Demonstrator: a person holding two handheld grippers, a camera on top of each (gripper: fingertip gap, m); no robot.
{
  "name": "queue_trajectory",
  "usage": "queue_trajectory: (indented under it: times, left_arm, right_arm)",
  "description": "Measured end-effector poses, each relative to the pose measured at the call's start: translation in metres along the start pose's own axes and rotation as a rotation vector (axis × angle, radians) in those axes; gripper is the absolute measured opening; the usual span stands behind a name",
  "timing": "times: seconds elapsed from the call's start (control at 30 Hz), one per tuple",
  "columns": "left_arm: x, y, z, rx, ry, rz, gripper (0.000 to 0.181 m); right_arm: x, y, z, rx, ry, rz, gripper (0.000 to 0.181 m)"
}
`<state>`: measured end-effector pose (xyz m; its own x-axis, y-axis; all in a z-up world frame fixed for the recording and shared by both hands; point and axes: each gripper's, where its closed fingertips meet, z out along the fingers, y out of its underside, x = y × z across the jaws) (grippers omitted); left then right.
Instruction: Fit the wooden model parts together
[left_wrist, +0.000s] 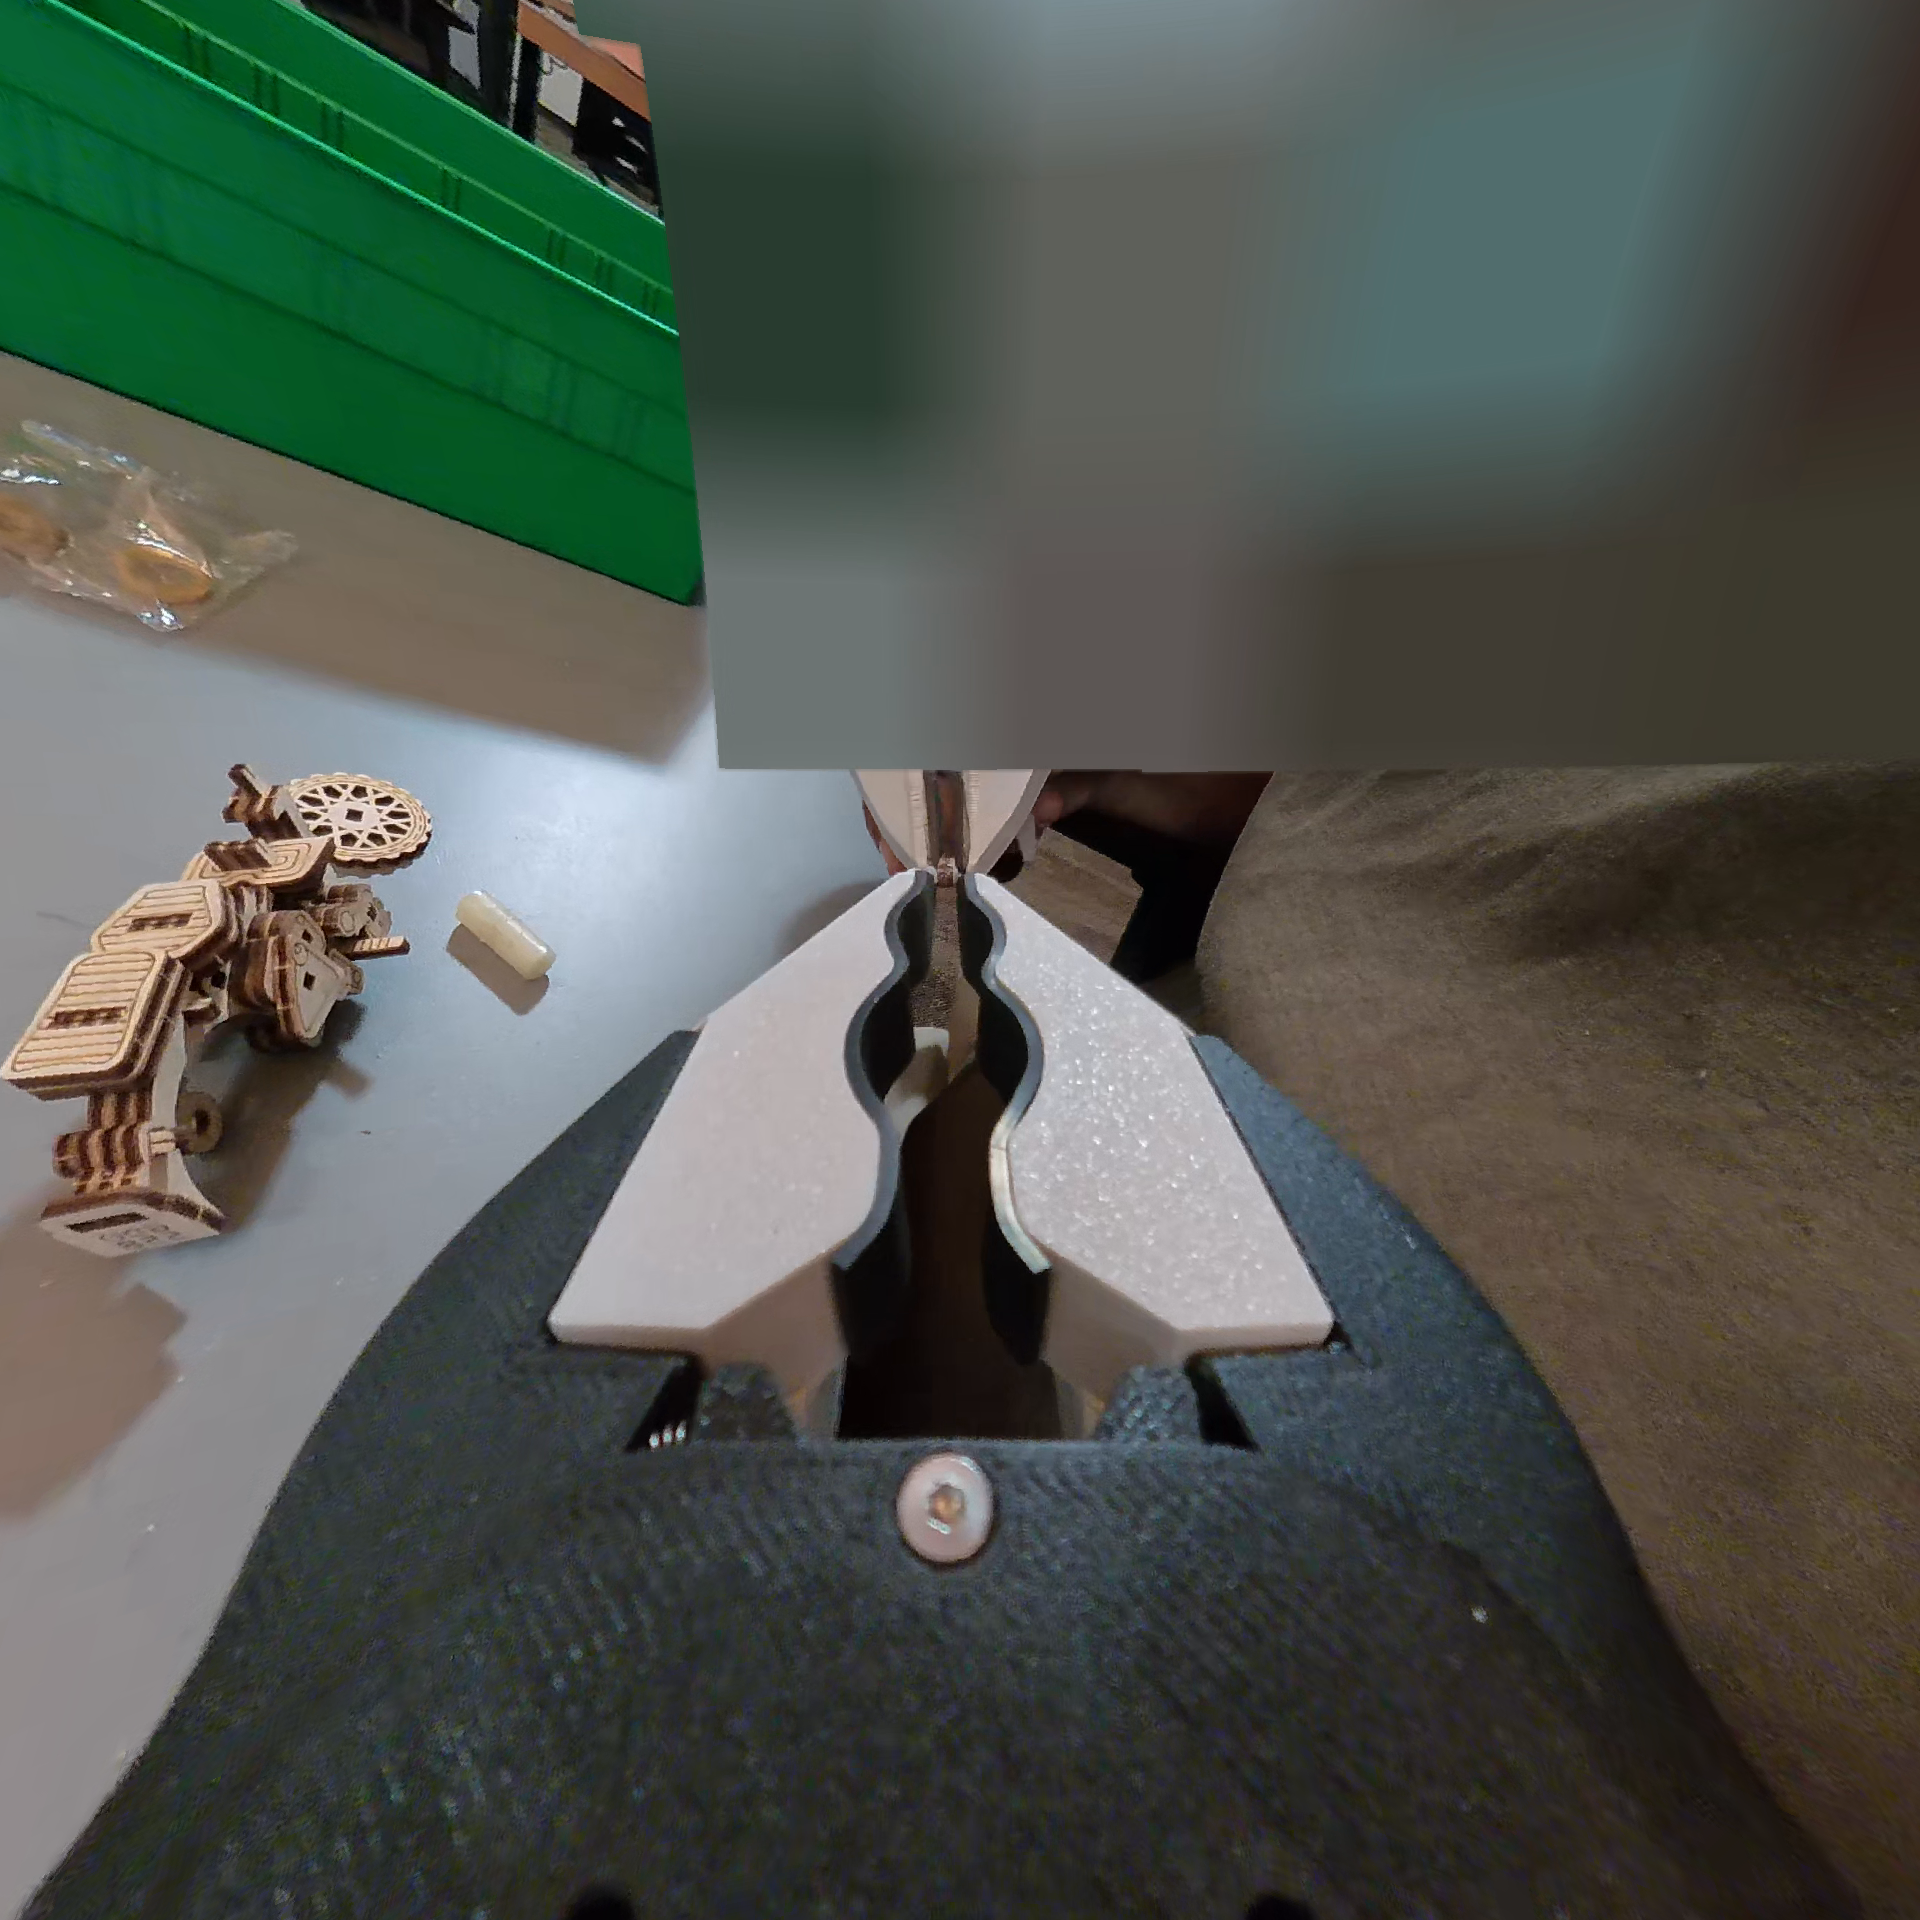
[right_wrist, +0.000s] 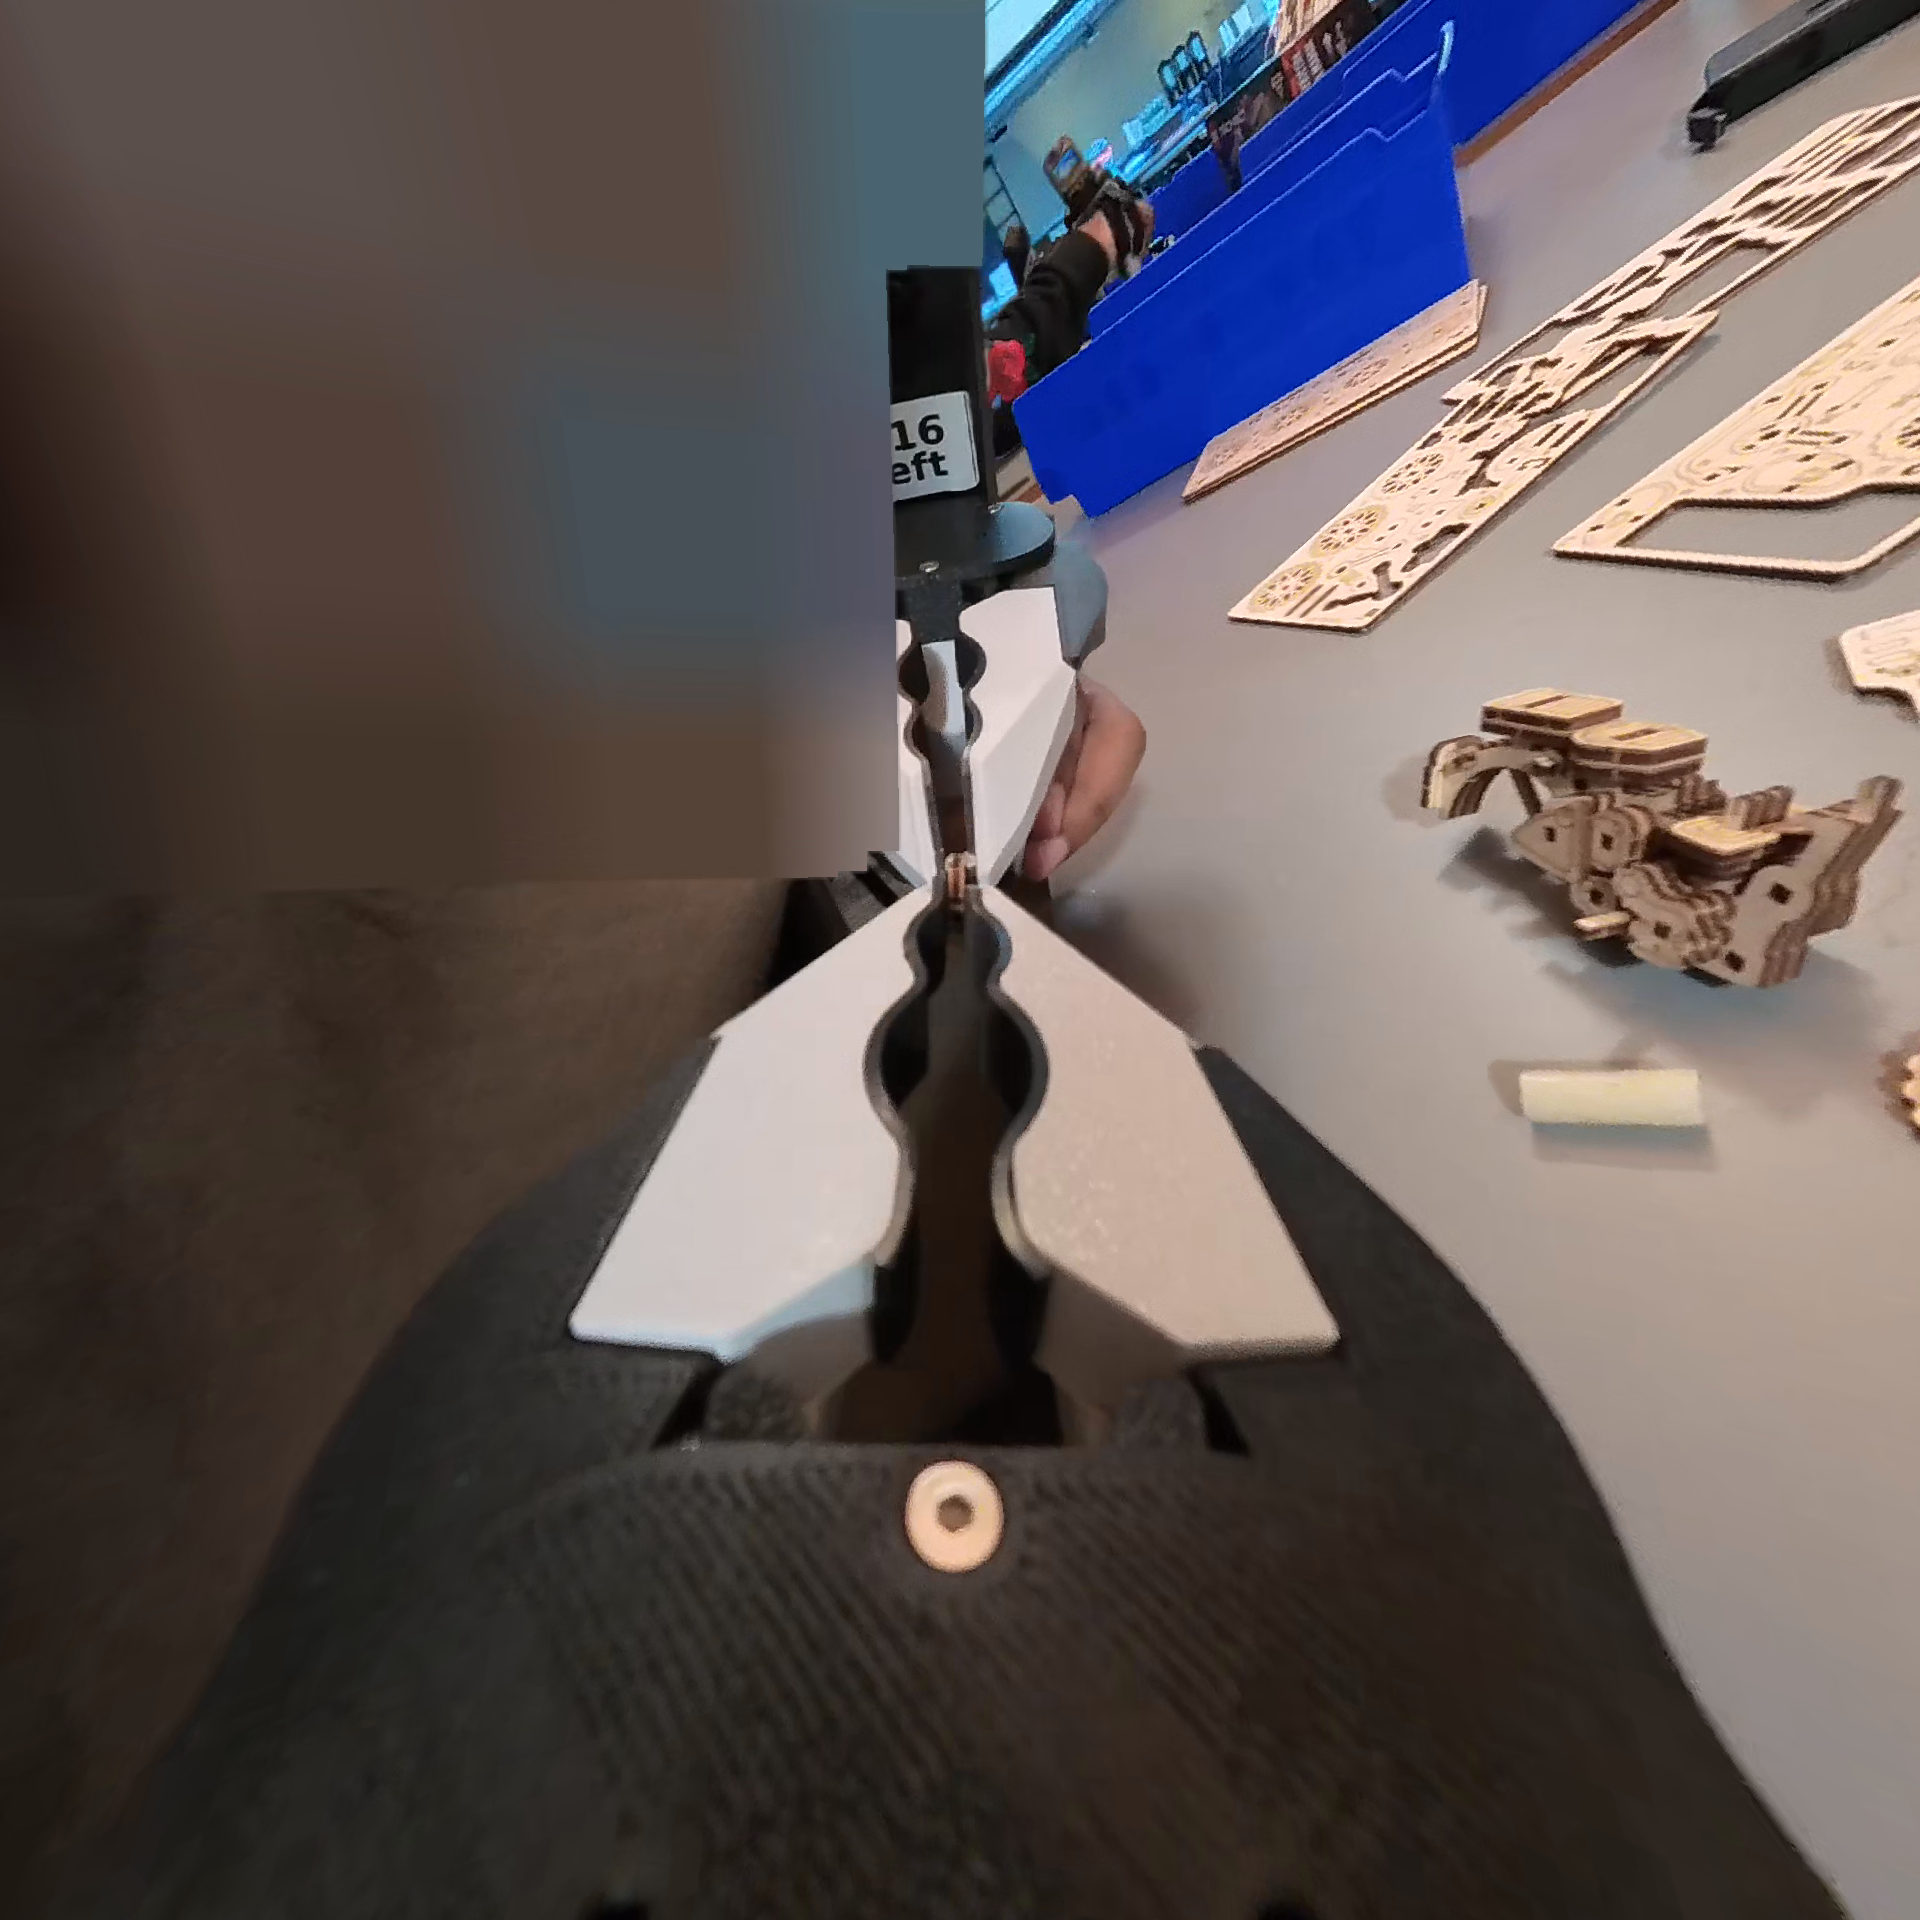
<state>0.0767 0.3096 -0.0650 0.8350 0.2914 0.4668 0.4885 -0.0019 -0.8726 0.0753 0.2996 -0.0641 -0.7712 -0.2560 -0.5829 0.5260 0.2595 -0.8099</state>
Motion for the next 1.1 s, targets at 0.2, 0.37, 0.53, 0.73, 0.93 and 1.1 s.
queue_trajectory:
  times: [0.2,0.37,0.53,0.73,0.93,1.1]
  left_arm:
    - [0.0006,0.0004,-0.0003,-0.008,-0.010,0.029,0.004]
    - [-0.0002,0.0023,0.0000,-0.027,-0.031,0.067,0.003]
    - [-0.0012,0.0033,0.0008,-0.039,-0.051,0.092,0.002]
    - [-0.0034,0.0029,0.0022,-0.038,-0.063,0.078,0.004]
    - [-0.0019,0.0035,0.0006,-0.035,-0.038,0.059,0.008]
    - [-0.0024,-0.0020,-0.0023,0.005,-0.017,0.010,0.012]
  right_arm:
    - [-0.0011,-0.0001,0.0000,0.018,-0.044,0.088,0.001]
    - [0.0001,0.0012,-0.0002,0.032,-0.078,0.187,0.001]
    - [0.0015,0.0019,-0.0008,0.038,-0.089,0.229,0.002]
    - [0.0027,0.0018,-0.0024,0.034,-0.080,0.212,0.001]
    - [0.0012,-0.0019,-0.0038,0.051,-0.081,0.190,0.001]
    - [-0.0011,-0.0010,-0.0025,0.045,-0.090,0.189,0.001]
